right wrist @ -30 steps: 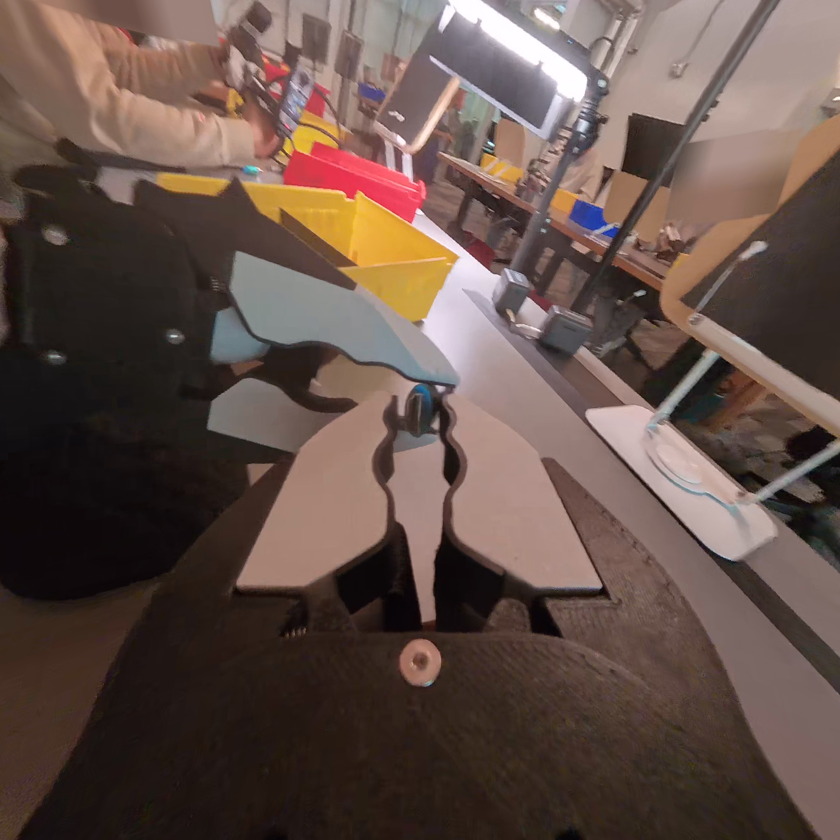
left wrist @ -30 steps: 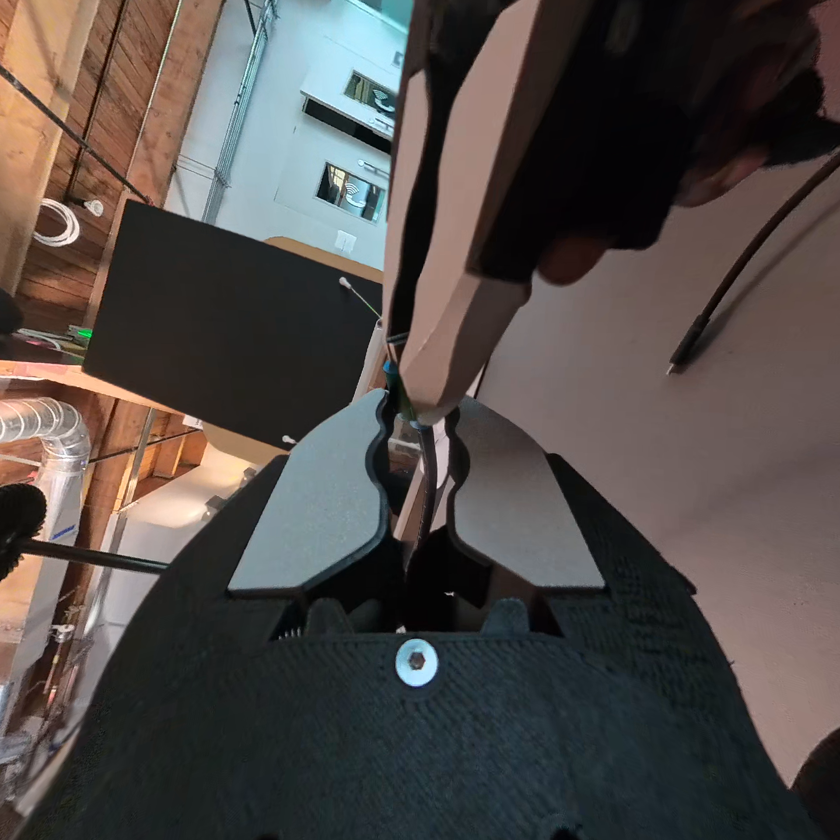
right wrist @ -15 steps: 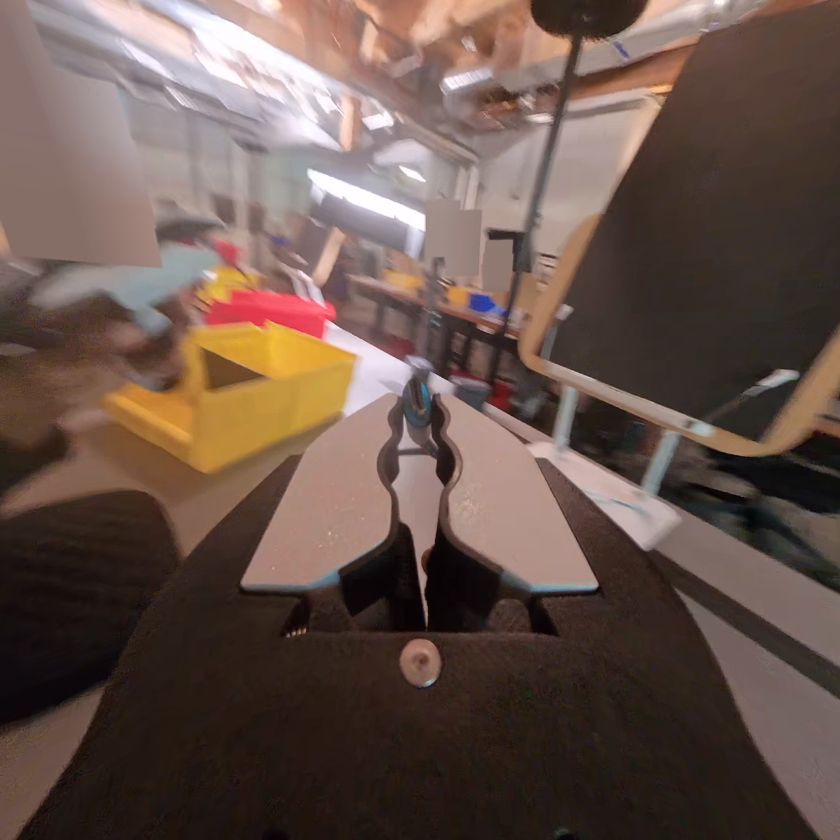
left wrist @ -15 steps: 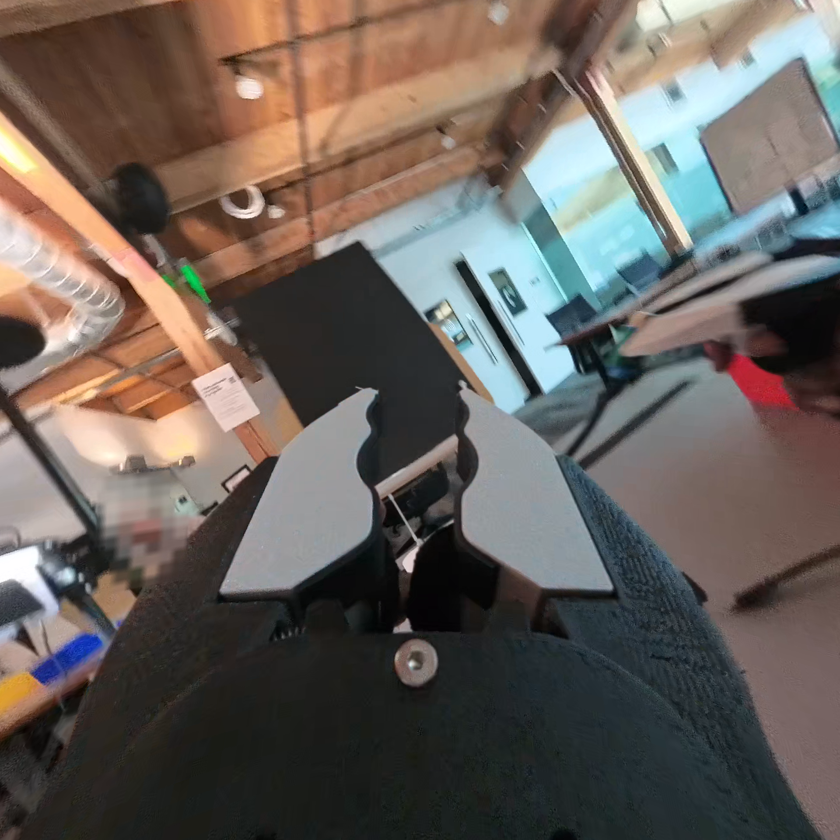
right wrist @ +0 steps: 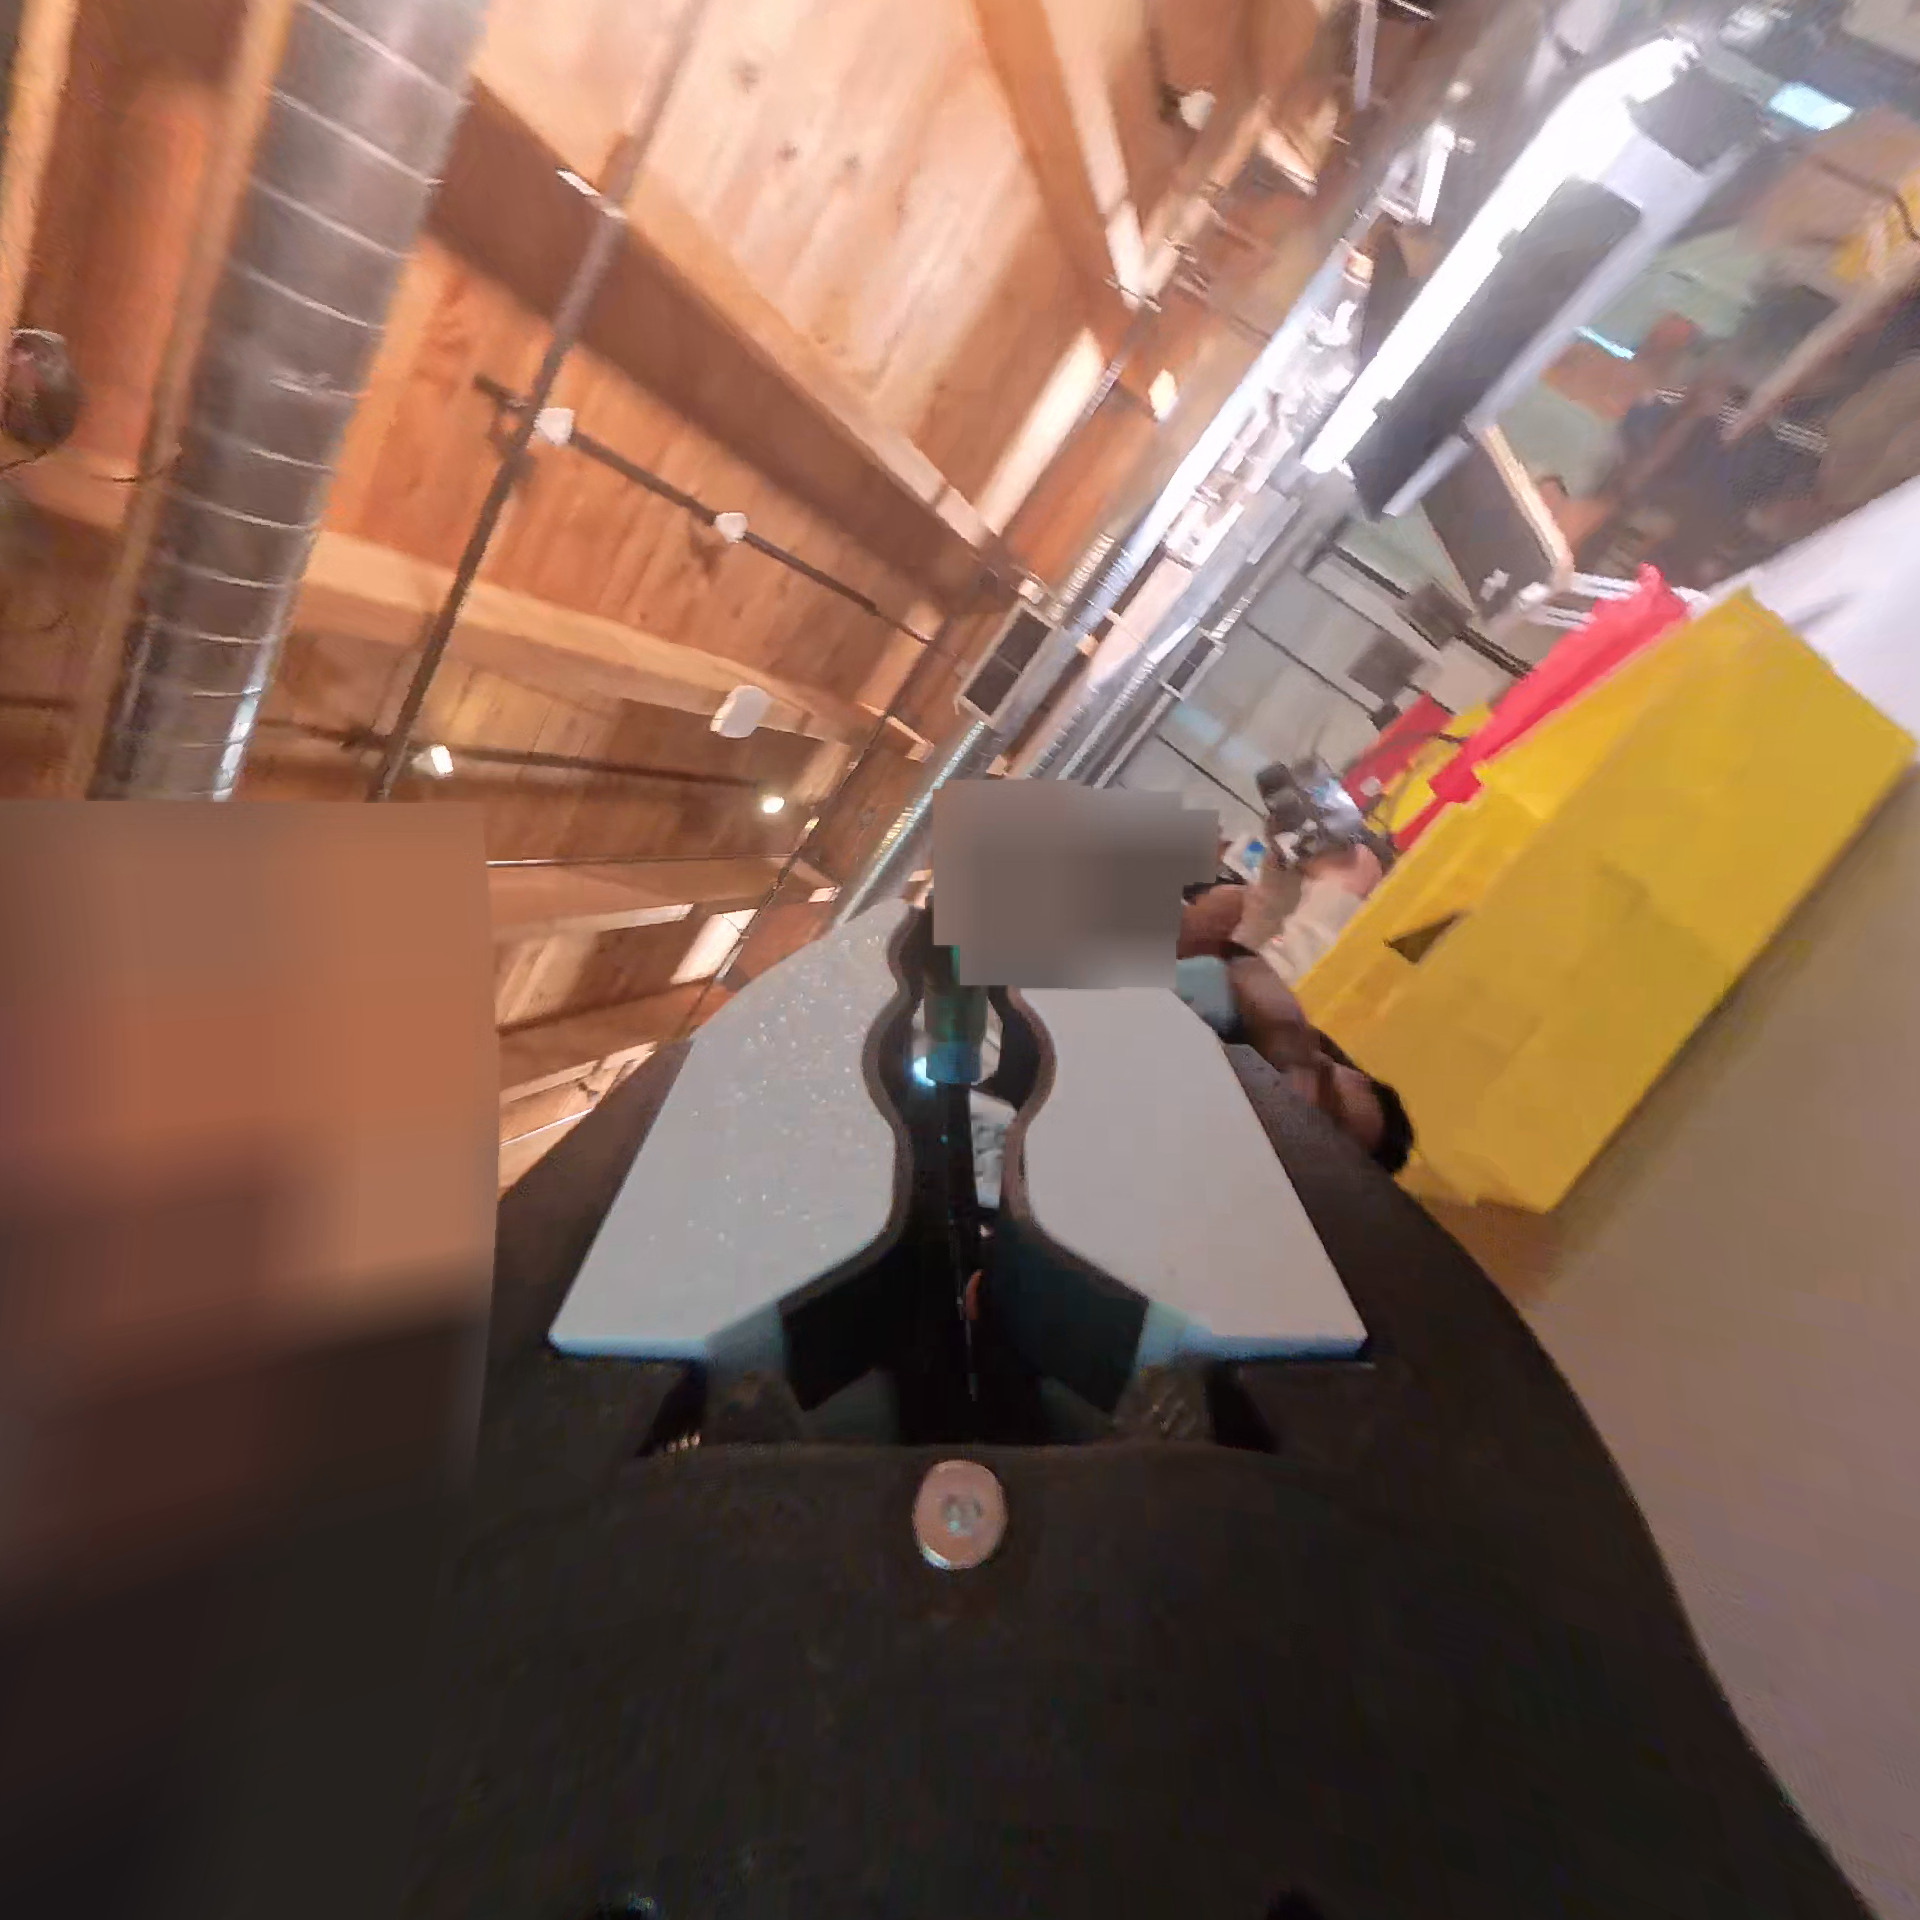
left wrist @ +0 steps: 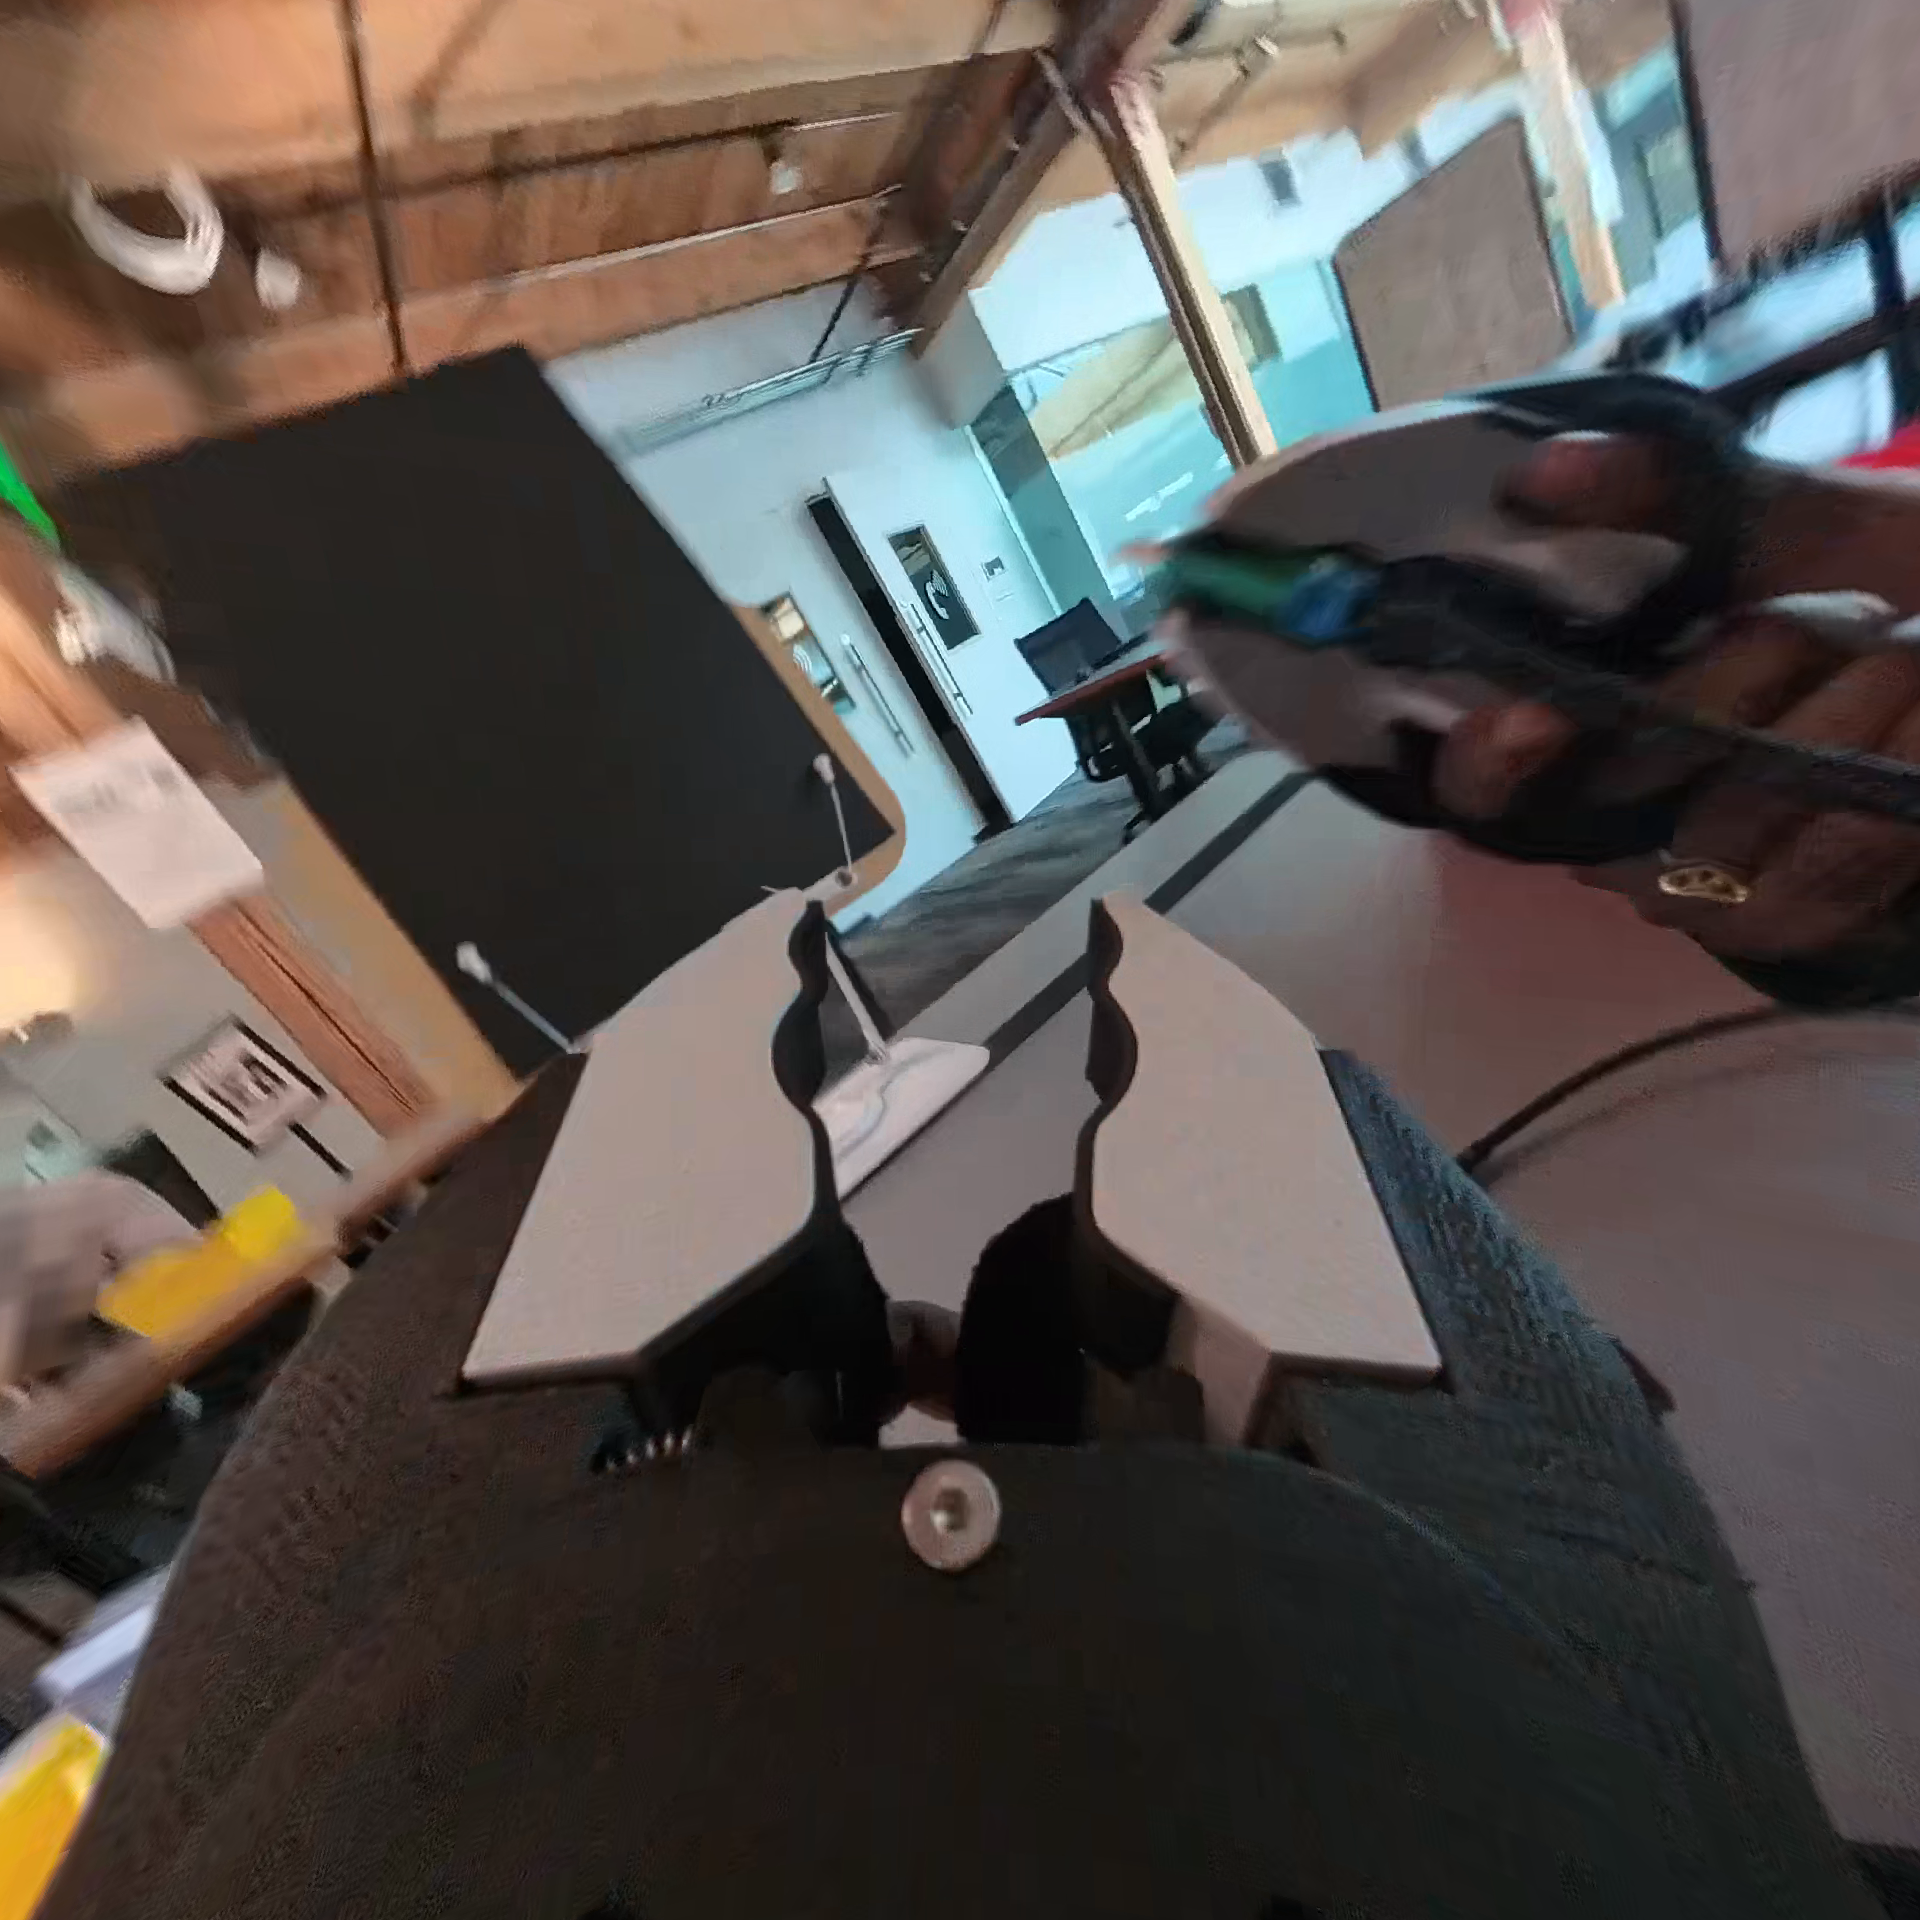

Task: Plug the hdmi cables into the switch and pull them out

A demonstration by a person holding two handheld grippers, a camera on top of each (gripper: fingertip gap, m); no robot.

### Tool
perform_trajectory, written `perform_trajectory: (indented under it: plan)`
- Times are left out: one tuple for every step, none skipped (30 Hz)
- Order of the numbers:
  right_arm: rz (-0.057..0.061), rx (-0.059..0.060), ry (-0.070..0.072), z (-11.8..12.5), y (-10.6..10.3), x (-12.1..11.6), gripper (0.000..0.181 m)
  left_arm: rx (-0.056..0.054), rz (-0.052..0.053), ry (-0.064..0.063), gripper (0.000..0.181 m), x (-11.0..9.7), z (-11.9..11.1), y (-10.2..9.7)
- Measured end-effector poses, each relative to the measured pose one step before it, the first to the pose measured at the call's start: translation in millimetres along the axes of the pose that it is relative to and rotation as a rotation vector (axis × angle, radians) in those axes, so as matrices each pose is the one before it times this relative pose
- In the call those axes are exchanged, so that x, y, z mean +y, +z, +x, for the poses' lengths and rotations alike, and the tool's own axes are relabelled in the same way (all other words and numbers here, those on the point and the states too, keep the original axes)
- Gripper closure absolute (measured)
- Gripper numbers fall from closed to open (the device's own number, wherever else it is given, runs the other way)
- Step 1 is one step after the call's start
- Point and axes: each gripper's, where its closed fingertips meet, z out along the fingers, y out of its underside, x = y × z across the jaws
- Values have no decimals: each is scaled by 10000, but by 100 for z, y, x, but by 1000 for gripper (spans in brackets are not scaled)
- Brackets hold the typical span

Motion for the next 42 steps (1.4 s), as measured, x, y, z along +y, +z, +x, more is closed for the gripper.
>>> perform_trajectory:
  plan:
    - [1,374,-64,717,136,382,170,141,19,704,132,-474,1325,519]
    - [82,344,-121,567,18,113,170,61,57,297,132,-519,980,493]
    - [257,106,49,195,-111,-255,170,-50,65,1,132,-443,622,440]
    - [269,-29,176,-36,-178,-395,170,-54,2,-13,132,-220,447,354]
    - [303,-5,109,-75,-223,-483,170,-98,-128,163,132,93,291,289]
    - [226,-34,-62,-183,-193,-404,170,-193,-241,434,132,336,128,229]
    - [140,6,-134,-151,-128,-259,170,-288,-242,633,132,358,-1,158]
    - [121,-26,-36,-151,-62,-174,170,-299,-149,655,132,169,-10,111]
    - [59,-6,32,-44,-6,-11,170,-341,-16,505,133,-136,-91,65]
    - [89,46,-4,91,-11,45,170,-390,155,199,134,-508,-243,-12]
    - [137,61,5,202,-13,57,170,-250,303,-104,134,-760,-170,-73]
    - [135,-194,142,-124,10,73,170,-134,244,-198,136,-585,-69,-75]
    - [147,-53,226,-8,21,-27,170,-102,61,-81,137,-137,-61,-24]
    - [80,30,-14,55,13,-3,170,11,75,-48,138,-45,19,-27]
    - [16,-6,-128,-28,32,65,170,140,102,-220,139,-87,109,-50]
    - [59,-54,-3,-105,38,6,170,187,107,-408,143,-123,87,-56]
    - [49,-112,143,-162,26,-1,169,183,140,-386,149,-163,43,-81]
    - [16,-112,205,-123,16,57,169,151,181,-231,154,-217,2,-108]
    - [-42,-82,201,-59,20,133,169,102,176,-92,158,-187,-39,-149]
    - [-81,-56,125,-21,27,184,169,76,158,-49,158,-153,-28,-142]
    - [-58,-14,35,-9,35,143,169,77,121,-97,160,-95,3,-122]
    - [-37,-10,-41,-24,33,104,169,59,96,-181,160,-95,-18,-79]
    - [-25,-16,-33,-44,23,67,169,32,113,-286,161,-138,-92,-72]
    - [10,26,3,8,-15,3,168,8,114,-381,162,-148,-184,-64]
    - [53,31,8,11,-45,-69,168,-57,102,-469,162,-125,-331,-57]
    - [74,35,-16,28,-48,-118,168,-24,35,-538,161,-16,-330,-33]
    - [68,114,-52,104,-49,-138,168,91,-67,-570,161,137,-141,32]
    - [49,129,-90,126,-55,-134,167,52,-87,-501,160,195,-150,56]
    - [10,109,-101,63,-50,-101,167,3,-73,-302,160,168,-142,33]
    - [-31,163,-55,117,-47,-25,167,-21,-56,-103,161,126,-87,12]
    - [4,165,-25,142,-61,-11,167,16,-47,52,161,130,26,6]
    - [35,184,17,206,-88,-16,167,9,-68,280,161,169,100,3]
    - [37,268,50,403,-98,8,168,5,-145,739,161,303,196,-3]
    - [-60,327,48,576,-82,152,169,4,-166,1246,158,321,358,-7]
    - [-289,404,53,796,36,537,168,46,-91,1336,148,108,563,-5]
    - [-213,135,177,530,120,488,169,161,-52,917,141,-71,702,30]
    - [-142,88,280,446,98,348,168,62,-20,401,140,-107,431,83]
    - [-19,-50,207,155,2,29,168,-26,-4,61,142,-49,30,40]
    - [-3,1,85,48,-12,-72,168,5,4,-111,141,39,-101,3]
    - [3,39,-159,-50,-21,-87,168,-31,15,-169,142,65,-224,-71]
    - [53,4,-238,-191,-41,-142,168,-117,7,-218,143,65,-374,-104]
    - [65,-75,-156,-316,-28,-123,168,-125,26,-284,145,1,-392,-102]
